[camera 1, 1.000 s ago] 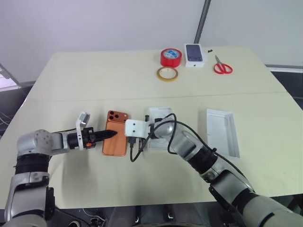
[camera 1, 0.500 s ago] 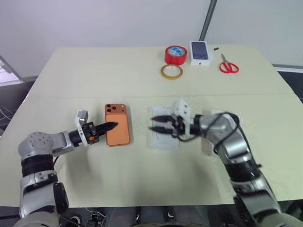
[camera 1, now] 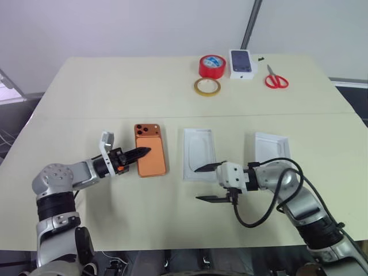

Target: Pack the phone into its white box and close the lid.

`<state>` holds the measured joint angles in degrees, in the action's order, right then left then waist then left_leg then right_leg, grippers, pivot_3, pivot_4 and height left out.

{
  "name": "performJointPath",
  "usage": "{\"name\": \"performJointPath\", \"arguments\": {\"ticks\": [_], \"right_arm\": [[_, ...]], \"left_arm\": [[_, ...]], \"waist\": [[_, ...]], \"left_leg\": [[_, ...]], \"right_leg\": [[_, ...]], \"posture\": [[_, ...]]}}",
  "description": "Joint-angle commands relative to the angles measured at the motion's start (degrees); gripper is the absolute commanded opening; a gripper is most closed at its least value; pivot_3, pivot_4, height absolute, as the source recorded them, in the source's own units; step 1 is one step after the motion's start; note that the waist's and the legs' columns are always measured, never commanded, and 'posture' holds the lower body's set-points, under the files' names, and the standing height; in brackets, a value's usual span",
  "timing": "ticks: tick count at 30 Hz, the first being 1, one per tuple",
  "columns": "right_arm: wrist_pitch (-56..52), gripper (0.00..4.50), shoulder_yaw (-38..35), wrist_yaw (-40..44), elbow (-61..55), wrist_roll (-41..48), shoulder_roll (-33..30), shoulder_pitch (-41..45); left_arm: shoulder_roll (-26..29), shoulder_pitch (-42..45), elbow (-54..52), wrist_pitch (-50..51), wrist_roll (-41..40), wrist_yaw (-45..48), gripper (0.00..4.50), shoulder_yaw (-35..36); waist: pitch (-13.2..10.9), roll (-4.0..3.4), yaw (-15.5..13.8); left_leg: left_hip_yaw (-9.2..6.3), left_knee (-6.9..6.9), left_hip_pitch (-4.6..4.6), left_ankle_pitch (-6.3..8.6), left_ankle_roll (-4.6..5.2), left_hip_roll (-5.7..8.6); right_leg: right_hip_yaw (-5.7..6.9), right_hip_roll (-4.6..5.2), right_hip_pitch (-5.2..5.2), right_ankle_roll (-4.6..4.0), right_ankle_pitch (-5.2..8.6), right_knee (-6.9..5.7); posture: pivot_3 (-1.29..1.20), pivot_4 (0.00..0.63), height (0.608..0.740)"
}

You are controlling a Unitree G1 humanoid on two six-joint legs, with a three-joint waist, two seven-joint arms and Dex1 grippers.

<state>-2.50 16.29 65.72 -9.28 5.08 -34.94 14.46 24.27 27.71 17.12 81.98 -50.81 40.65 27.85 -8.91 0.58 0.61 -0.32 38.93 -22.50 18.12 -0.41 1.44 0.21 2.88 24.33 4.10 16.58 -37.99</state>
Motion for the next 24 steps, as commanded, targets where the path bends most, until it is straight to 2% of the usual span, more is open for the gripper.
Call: {"name": "performJointPath", "arguments": {"ticks": [1,4,21,24], "right_arm": [[0.86,2.96,-0.67,-0.4,-0.29,1.38,0.15,0.1],[0.78,1.48,-0.77,-1.36,-0.55,1.08,0.18,0.32],[1.41,1.48,0.85,-3.21,2.86,-0.59,0.53,1.58],[3.34,0.67,2.05,-3.57,4.46,-2.85,0.14,1.39]], "left_arm": [[-0.68,1.38,-2.72,0.33,-3.42,-0.17,0.0,1.53],[-0.55,1.14,-3.21,0.48,-3.95,-0.34,0.0,1.31],[-1.94,1.59,-5.06,0.98,-6.38,-3.34,0.0,1.16],[-2.54,1.78,-5.24,1.03,-7.04,-4.39,0.0,1.61]], "waist": [[-0.02,0.01,-0.01],[-0.04,0.04,-0.02],[-0.05,0.07,0.0],[-0.05,0.07,0.03]], "left_leg": [[0.0,0.01,-0.01,-0.05,-0.09,0.0],[0.0,0.03,-0.01,-0.05,-0.08,0.0],[0.01,0.06,-0.01,-0.12,-0.21,0.0],[0.0,0.06,-0.01,-0.13,-0.22,0.0]], "right_leg": [[0.0,0.0,0.0,0.0,0.0,0.0],[0.0,0.0,-0.01,0.0,0.0,0.0],[0.0,0.0,-0.01,0.0,0.0,-0.02],[0.0,0.0,-0.01,0.0,0.0,-0.02]], "posture": [[0.0,0.15,0.74],[0.0,0.15,0.74],[0.0,0.15,0.74],[0.0,0.15,0.74]]}}
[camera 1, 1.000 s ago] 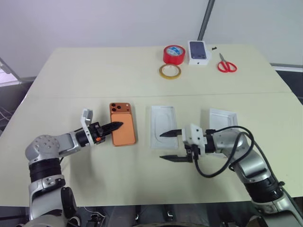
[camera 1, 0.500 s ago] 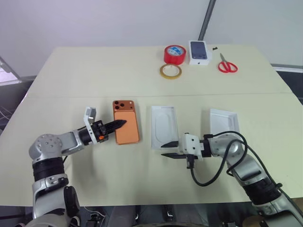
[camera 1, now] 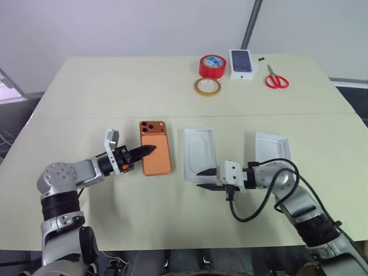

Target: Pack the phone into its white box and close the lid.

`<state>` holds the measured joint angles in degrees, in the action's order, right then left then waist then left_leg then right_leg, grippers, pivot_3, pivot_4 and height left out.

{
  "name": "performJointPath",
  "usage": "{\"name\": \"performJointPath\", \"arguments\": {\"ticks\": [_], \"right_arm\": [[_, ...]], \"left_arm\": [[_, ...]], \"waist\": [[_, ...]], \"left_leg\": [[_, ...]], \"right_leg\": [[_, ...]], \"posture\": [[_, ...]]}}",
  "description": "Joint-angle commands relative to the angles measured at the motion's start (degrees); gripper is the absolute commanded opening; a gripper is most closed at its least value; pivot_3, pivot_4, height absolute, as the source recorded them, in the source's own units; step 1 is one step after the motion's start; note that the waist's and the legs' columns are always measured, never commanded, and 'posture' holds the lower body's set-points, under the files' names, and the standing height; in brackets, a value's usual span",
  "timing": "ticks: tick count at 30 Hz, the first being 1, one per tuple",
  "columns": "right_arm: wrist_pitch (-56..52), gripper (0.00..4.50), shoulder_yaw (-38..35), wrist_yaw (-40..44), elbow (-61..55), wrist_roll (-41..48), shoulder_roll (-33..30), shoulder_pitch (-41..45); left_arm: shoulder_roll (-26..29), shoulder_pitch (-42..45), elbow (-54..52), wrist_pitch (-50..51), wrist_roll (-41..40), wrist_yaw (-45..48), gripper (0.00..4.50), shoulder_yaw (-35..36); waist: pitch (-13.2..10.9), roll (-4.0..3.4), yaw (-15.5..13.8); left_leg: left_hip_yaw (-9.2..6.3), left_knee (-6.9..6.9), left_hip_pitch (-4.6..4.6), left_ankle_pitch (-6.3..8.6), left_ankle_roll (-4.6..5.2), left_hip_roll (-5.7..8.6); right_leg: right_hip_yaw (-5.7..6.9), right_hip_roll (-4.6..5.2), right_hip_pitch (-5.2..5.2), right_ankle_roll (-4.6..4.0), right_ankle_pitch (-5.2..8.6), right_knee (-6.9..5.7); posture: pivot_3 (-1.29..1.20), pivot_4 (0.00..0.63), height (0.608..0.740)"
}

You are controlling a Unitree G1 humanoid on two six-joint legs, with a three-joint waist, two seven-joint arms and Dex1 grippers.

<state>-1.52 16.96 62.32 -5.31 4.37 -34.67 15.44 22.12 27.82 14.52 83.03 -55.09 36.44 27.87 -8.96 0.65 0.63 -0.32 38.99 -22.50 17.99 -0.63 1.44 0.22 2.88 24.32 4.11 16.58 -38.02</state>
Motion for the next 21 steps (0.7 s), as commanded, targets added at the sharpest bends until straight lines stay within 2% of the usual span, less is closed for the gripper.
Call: {"name": "performJointPath", "arguments": {"ticks": [1,11,17,21], "right_arm": [[3.01,0.14,1.52,-0.2,0.82,-2.46,-0.19,0.37],[-4.65,0.06,1.66,-2.66,-5.48,-0.34,3.47,2.59],[-7.3,0.06,6.93,-9.34,-1.38,-8.52,9.48,6.57],[-10.02,0.06,7.79,-10.6,-0.14,-8.89,11.66,7.66]], "left_arm": [[-0.58,1.77,-2.77,0.02,-3.03,-0.57,0.0,1.63],[-1.75,5.67,0.64,0.15,-5.85,-4.72,0.0,5.14],[-4.16,10.65,2.48,0.32,-7.18,-7.79,0.0,6.12],[-5.37,10.32,2.15,0.24,-6.3,-7.98,0.0,4.0]], "waist": [[0.0,0.0,0.02],[0.0,0.01,0.05],[-0.01,0.03,0.03],[-0.01,0.03,0.05]], "left_leg": [[0.0,0.0,0.0,0.0,0.0,0.0],[0.0,0.05,0.01,-0.04,-0.07,0.0],[0.0,0.1,0.0,-0.05,-0.09,0.01],[0.01,0.14,0.0,-0.05,-0.09,0.02]], "right_leg": [[0.0,0.0,0.0,0.0,0.0,0.0],[0.0,-0.02,-0.01,0.0,0.0,-0.05],[0.0,-0.04,0.0,0.01,-0.01,-0.07],[0.0,-0.04,0.0,0.02,-0.01,-0.08]], "posture": [[0.0,0.15,0.74],[0.0,0.15,0.74],[0.0,0.15,0.74],[0.0,0.15,0.74]]}}
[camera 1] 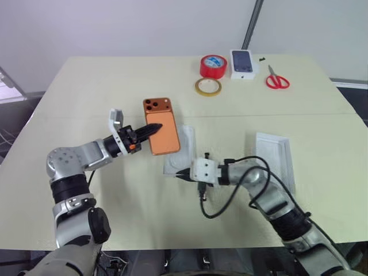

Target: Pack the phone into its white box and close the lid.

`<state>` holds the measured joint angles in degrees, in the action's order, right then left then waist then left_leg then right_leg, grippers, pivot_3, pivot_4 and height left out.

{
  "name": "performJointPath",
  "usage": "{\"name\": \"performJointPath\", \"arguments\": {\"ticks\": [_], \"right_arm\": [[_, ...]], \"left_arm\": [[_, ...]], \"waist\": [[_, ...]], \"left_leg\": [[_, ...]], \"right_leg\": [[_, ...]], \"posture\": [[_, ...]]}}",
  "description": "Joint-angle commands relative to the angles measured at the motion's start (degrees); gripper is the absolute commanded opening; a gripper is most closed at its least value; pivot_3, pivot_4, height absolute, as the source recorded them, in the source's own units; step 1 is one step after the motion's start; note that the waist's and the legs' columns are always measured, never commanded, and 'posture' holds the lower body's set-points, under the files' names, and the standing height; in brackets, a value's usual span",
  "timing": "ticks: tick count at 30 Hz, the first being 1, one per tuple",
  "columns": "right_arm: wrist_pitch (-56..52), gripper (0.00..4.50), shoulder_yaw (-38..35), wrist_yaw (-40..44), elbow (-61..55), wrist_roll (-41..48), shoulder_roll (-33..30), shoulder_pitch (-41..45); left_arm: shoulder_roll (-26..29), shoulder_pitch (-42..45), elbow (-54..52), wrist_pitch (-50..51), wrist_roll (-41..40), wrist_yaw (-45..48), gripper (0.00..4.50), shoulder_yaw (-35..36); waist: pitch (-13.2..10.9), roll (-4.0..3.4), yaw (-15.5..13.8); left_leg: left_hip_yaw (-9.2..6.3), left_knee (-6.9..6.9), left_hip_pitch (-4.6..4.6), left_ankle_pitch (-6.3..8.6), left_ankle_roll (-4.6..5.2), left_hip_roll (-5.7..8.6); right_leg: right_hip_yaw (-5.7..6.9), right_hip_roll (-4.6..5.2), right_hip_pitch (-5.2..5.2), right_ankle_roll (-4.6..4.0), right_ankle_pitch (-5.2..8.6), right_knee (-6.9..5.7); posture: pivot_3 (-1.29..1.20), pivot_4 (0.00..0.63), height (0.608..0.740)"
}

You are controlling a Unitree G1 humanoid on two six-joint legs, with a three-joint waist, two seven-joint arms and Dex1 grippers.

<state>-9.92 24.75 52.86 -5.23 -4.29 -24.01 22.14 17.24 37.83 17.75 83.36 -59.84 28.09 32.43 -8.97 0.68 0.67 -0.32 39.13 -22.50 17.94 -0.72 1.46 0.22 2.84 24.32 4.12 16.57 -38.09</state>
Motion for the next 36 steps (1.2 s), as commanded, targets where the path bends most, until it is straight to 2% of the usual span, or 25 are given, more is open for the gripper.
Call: {"name": "performJointPath", "arguments": {"ticks": [1,3,8,13,17,22,27,29,30,32,36], "right_arm": [[-1.67,0.35,0.09,-1.1,-0.16,-0.26,1.05,1.11],[-1.23,0.99,0.08,-0.91,-0.72,-0.24,0.62,1.28],[-1.22,3.55,-3.69,0.96,-5.6,3.46,-2.65,-0.17],[-2.2,3.55,-9.37,3.36,-8.62,9.39,-6.89,-4.27],[-0.31,3.55,-14.19,3.28,-5.81,10.38,-10.84,-5.78],[0.21,3.55,-20.27,1.99,0.1,13.68,-11.15,-4.05],[0.47,3.55,-19.87,1.58,0.98,13.33,-10.71,-3.22],[0.56,3.6,-19.36,1.21,0.75,13.01,-10.49,-3.44],[0.56,3.6,-19.17,1.1,0.56,12.96,-10.39,-3.55],[0.74,3.6,-18.64,0.91,0.36,12.68,-10.28,-3.86],[1.07,3.6,-17.6,0.52,0.65,12.26,-9.68,-3.95]], "left_arm": [[-0.68,-0.16,-1.55,-0.1,-1.36,0.4,0.0,-1.08],[-0.94,-1.12,-2.7,0.03,-1.21,0.27,0.0,-1.85],[-0.24,-3.43,-5.11,-0.6,-1.58,0.73,0.0,-2.79],[1.1,-4.69,-6.06,-2.36,-0.63,2.55,0.0,-5.36],[1.4,-4.16,-3.91,-4.24,0.94,4.08,0.0,-7.93],[0.97,-3.4,-1.44,-6.11,3.23,5.96,0.0,-11.97],[1.31,-3.53,1.12,-10.93,6.88,9.04,0.0,-15.42],[1.69,-3.49,2.44,-12.38,8.4,9.88,0.99,-16.41],[1.88,-3.37,2.93,-12.36,8.42,10.73,1.3,-16.6],[2.3,-3.22,3.15,-12.92,9.2,11.76,2.24,-17.18],[3.03,-2.81,2.87,-13.31,10.27,13.15,4.33,-18.46]], "waist": [[0.0,0.0,-0.01],[0.0,0.0,0.02],[0.0,0.0,0.07],[0.0,0.0,-0.12],[-0.01,0.01,-0.14],[-0.01,0.01,0.1],[-0.01,0.01,-0.03],[-0.01,0.01,-0.07],[-0.01,0.01,-0.08],[0.0,0.0,-0.07],[0.01,-0.01,-0.09]], "left_leg": [[0.0,0.0,0.0,-0.01,-0.01,0.0],[0.0,0.0,0.0,-0.02,-0.02,0.0],[-0.01,0.0,0.0,-0.03,-0.04,-0.01],[-0.01,-0.01,0.0,-0.02,-0.04,-0.01],[-0.01,0.0,0.0,-0.02,-0.02,0.0],[0.0,-0.01,0.02,-0.03,-0.03,-0.02],[-0.01,-0.01,0.02,-0.03,-0.03,-0.02],[-0.01,-0.01,0.02,-0.03,-0.03,-0.02],[0.0,0.0,0.01,-0.03,-0.03,-0.01],[0.0,0.0,0.01,-0.03,-0.03,-0.02],[-0.01,0.01,0.05,-0.03,-0.03,-0.02]], "right_leg": [[0.0,-0.01,0.0,0.0,0.0,0.0],[0.0,-0.01,0.0,0.0,0.0,-0.01],[0.0,-0.03,0.01,0.0,0.0,-0.04],[0.0,-0.03,-0.01,0.0,0.0,-0.02],[-0.01,-0.02,-0.04,0.0,0.0,0.01],[-0.01,-0.04,-0.04,0.0,0.0,-0.01],[-0.01,-0.04,-0.03,0.0,0.0,-0.02],[0.0,-0.04,-0.03,0.0,0.0,-0.02],[-0.01,-0.04,-0.03,0.0,0.0,-0.02],[-0.01,-0.04,-0.03,0.0,0.0,-0.02],[-0.01,-0.04,-0.11,0.0,0.0,-0.02]], "posture": [[0.0,0.15,0.74],[0.0,0.15,0.74],[0.0,0.15,0.74],[0.0,0.15,0.74],[0.0,0.15,0.74],[0.0,0.15,0.74],[0.0,0.15,0.74],[0.0,0.15,0.74],[0.0,0.15,0.74],[0.0,0.15,0.74],[0.0,0.15,0.74]]}}
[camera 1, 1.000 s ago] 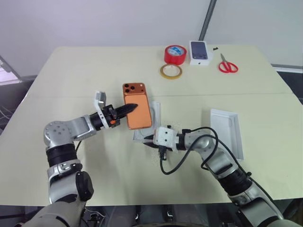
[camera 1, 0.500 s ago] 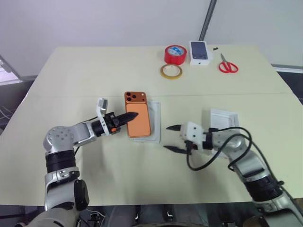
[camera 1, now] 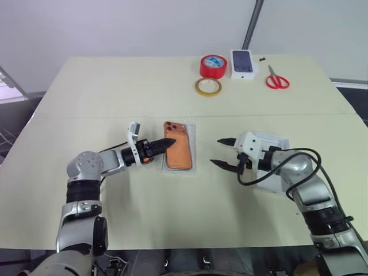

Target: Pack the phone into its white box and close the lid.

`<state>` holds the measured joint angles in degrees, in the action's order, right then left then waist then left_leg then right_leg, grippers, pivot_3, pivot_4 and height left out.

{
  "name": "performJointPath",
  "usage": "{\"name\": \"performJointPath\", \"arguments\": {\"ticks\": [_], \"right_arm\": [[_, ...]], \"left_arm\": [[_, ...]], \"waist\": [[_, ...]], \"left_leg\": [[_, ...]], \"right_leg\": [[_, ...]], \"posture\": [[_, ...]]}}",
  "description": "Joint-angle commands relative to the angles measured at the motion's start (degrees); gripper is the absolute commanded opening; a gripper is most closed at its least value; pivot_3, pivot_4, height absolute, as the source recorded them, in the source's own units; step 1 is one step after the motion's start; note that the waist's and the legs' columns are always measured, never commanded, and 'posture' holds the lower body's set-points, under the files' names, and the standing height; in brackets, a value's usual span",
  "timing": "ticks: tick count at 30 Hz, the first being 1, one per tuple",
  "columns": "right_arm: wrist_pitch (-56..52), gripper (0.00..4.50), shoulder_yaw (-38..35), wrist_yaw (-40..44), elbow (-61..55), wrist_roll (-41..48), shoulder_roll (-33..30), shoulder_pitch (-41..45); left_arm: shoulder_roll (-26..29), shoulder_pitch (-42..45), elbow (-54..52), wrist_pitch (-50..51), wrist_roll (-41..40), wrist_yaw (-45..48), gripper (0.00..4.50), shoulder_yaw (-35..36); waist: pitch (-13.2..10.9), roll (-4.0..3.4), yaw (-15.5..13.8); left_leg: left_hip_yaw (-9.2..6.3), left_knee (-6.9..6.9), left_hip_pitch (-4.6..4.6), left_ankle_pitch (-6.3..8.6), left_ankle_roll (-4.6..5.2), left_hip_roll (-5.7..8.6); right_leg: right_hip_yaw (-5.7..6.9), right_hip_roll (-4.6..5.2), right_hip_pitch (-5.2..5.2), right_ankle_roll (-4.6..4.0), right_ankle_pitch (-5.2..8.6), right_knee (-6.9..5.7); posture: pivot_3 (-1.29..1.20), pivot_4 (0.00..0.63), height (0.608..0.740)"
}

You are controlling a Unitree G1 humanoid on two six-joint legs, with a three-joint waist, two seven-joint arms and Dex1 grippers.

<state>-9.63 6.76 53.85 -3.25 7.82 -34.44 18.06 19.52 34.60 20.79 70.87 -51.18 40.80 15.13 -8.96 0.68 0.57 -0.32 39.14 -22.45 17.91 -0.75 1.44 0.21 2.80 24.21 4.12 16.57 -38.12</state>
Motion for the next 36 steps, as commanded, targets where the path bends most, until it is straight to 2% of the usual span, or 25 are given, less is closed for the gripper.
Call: {"name": "performJointPath", "arguments": {"ticks": [1,7,13,18,21,24,27,28,29,36], "right_arm": [[0.95,3.6,0.71,-0.51,-1.33,0.0,0.88,0.25],[1.48,3.6,1.74,-0.88,-0.61,-0.33,1.84,1.38],[1.62,3.6,2.16,-1.08,-0.27,-0.35,2.37,1.6],[1.31,3.6,2.74,-1.15,0.19,-0.02,3.58,1.98],[0.82,2.75,2.33,-3.47,2.48,-1.4,4.5,3.5],[6.33,1.26,4.3,-7.18,6.74,-7.21,4.38,5.5],[7.86,0.0,5.78,-8.29,9.54,-9.97,4.73,6.94],[7.74,0.0,6.1,-8.31,9.85,-9.97,5.21,7.21],[7.59,0.0,6.47,-8.37,9.92,-10.03,5.67,7.4],[8.52,0.0,9.0,-9.19,11.08,-13.17,7.05,8.4]], "left_arm": [[1.28,0.27,-0.9,-1.11,2.2,1.14,4.47,-2.26],[6.55,-1.26,-5.43,-6.11,7.4,6.4,4.47,-9.09],[11.01,-1.31,-8.82,-8.04,8.06,7.97,4.47,-8.4],[10.97,0.3,-6.29,-11.99,9.88,4.64,4.47,-5.39],[11.75,0.14,-2.34,-25.34,20.2,1.62,3.65,-9.26],[9.75,-1.07,-3.1,-31.37,23.88,2.74,2.14,-12.44],[9.43,-2.43,-2.7,-38.33,30.68,3.48,0.75,-18.07],[8.91,-2.76,-2.35,-40.6,32.55,3.53,0.32,-19.67],[8.0,-2.83,-2.3,-41.09,33.19,3.2,0.11,-20.38],[2.03,-3.32,-5.93,-38.9,34.13,5.22,0.11,-24.45]], "waist": [[0.01,-0.01,0.02],[0.01,-0.02,0.19],[0.02,-0.04,0.29],[0.01,-0.03,-0.05],[0.01,-0.03,0.04],[0.01,-0.02,0.07],[0.01,-0.02,0.06],[0.01,-0.02,0.01],[0.02,-0.03,-0.02],[0.04,-0.05,-0.34]], "left_leg": [[0.0,0.0,0.02,0.0,0.0,0.0],[0.0,0.0,0.06,0.0,0.0,0.0],[0.0,-0.01,0.07,0.0,0.0,-0.02],[0.0,0.0,0.03,0.03,0.05,-0.02],[0.01,0.01,0.02,0.03,0.05,-0.02],[0.02,0.0,0.02,0.02,0.04,-0.01],[0.04,0.0,0.0,0.02,0.04,-0.01],[0.04,0.0,0.0,0.02,0.04,-0.01],[0.03,0.0,0.0,0.02,0.04,-0.02],[0.04,0.05,0.0,0.04,0.1,0.0]], "right_leg": [[0.0,0.0,-0.02,0.0,0.0,0.0],[0.0,0.0,-0.06,0.0,0.0,0.0],[-0.01,-0.01,-0.04,-0.01,0.0,-0.02],[-0.01,0.01,-0.03,-0.01,0.0,-0.01],[0.0,0.0,-0.01,-0.01,0.0,0.0],[0.0,0.0,0.01,-0.01,0.0,-0.02],[0.0,0.0,0.01,-0.01,0.0,-0.01],[0.0,0.0,0.02,-0.01,0.0,-0.01],[0.0,0.0,0.02,-0.01,0.0,-0.01],[0.0,0.0,-0.03,0.0,0.0,-0.03]], "posture": [[0.0,0.15,0.74],[0.0,0.15,0.74],[0.0,0.15,0.74],[0.0,0.15,0.74],[0.0,0.15,0.74],[0.0,0.15,0.74],[0.0,0.15,0.74],[0.0,0.15,0.74],[0.0,0.15,0.74],[0.0,0.15,0.74]]}}
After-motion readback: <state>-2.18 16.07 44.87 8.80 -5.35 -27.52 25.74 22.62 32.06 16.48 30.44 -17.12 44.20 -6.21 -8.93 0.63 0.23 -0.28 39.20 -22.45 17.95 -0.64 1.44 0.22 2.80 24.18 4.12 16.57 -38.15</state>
